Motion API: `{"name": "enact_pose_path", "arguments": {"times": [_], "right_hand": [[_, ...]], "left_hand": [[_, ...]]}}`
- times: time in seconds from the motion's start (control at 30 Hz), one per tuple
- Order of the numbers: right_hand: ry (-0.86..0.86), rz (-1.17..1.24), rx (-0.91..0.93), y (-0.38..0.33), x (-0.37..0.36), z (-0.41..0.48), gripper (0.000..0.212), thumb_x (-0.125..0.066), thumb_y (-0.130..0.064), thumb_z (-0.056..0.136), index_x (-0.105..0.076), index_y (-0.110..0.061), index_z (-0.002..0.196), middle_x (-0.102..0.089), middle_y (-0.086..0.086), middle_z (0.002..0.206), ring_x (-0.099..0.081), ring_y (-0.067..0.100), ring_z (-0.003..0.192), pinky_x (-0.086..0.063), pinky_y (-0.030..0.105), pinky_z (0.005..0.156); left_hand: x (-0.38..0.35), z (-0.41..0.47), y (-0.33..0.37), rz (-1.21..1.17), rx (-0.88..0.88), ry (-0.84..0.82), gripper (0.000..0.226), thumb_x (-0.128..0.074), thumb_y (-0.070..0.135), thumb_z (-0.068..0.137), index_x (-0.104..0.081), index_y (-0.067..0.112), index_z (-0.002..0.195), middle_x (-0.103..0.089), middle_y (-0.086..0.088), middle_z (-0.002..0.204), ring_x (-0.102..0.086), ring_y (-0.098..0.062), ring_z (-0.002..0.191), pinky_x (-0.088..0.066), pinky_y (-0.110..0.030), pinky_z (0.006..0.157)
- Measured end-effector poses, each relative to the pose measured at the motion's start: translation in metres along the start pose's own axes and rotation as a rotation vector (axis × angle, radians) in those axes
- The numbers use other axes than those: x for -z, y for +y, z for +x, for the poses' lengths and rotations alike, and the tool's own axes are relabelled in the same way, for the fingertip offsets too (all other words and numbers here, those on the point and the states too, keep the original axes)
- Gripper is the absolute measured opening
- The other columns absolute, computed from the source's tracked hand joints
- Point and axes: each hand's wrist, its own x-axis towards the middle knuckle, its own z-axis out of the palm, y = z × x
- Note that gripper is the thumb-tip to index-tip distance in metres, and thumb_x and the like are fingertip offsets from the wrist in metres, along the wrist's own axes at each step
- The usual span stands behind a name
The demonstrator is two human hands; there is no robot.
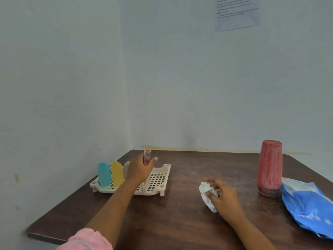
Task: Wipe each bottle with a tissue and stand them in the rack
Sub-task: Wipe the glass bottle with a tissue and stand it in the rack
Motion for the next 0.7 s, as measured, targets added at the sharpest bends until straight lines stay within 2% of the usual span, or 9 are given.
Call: {"name": "enact_pose_path", "arguments": {"times": [0.23,0.47,0.6,0.7], "right_hand": [[-0.012,-0.014,0.019,0.003,-0.001,0.000,0.027,-0.057,-0.009,0.088,-0.061,-0.025,0.110,-0.062,-0.019,0.085,-0.059,-0.005,0.079,-0.044,0.005,0.063],[-0.029,-0.014,0.024,0.002,-0.002,0.000,0.024,-0.058,-0.013,0.089,-0.060,-0.028,0.107,-0.063,-0.018,0.085,-0.060,-0.004,0.081,-0.044,0.005,0.065],[-0.026,-0.006,0.031,0.003,-0.003,0.001,0.023,-0.060,-0.012,0.088,-0.062,-0.026,0.106,-0.064,-0.016,0.086,-0.058,-0.012,0.083,-0.044,0.005,0.065],[-0.031,-0.007,0.028,0.005,-0.003,0.001,0.022,-0.059,-0.013,0.089,-0.062,-0.026,0.107,-0.065,-0.015,0.087,-0.061,-0.006,0.081,-0.045,0.006,0.066]], "left_hand": [[-0.004,0.003,0.000,-0.003,-0.001,0.014,0.033,-0.062,0.039,0.091,-0.055,0.011,0.077,-0.056,0.003,0.068,-0.051,-0.009,0.064,-0.038,-0.019,0.058],[-0.017,-0.001,-0.009,-0.066,-0.004,0.017,0.040,-0.065,0.029,0.091,-0.039,0.017,0.063,-0.049,0.001,0.060,-0.045,-0.013,0.058,-0.035,-0.025,0.056],[-0.019,0.000,-0.008,-0.106,0.042,-0.010,0.038,-0.063,0.034,0.092,-0.040,0.016,0.067,-0.049,0.000,0.064,-0.046,-0.014,0.062,-0.034,-0.023,0.055],[-0.019,-0.001,-0.007,-0.130,0.051,-0.038,0.034,-0.062,0.038,0.092,-0.046,0.014,0.075,-0.052,0.000,0.068,-0.050,-0.015,0.067,-0.037,-0.021,0.057]]}}
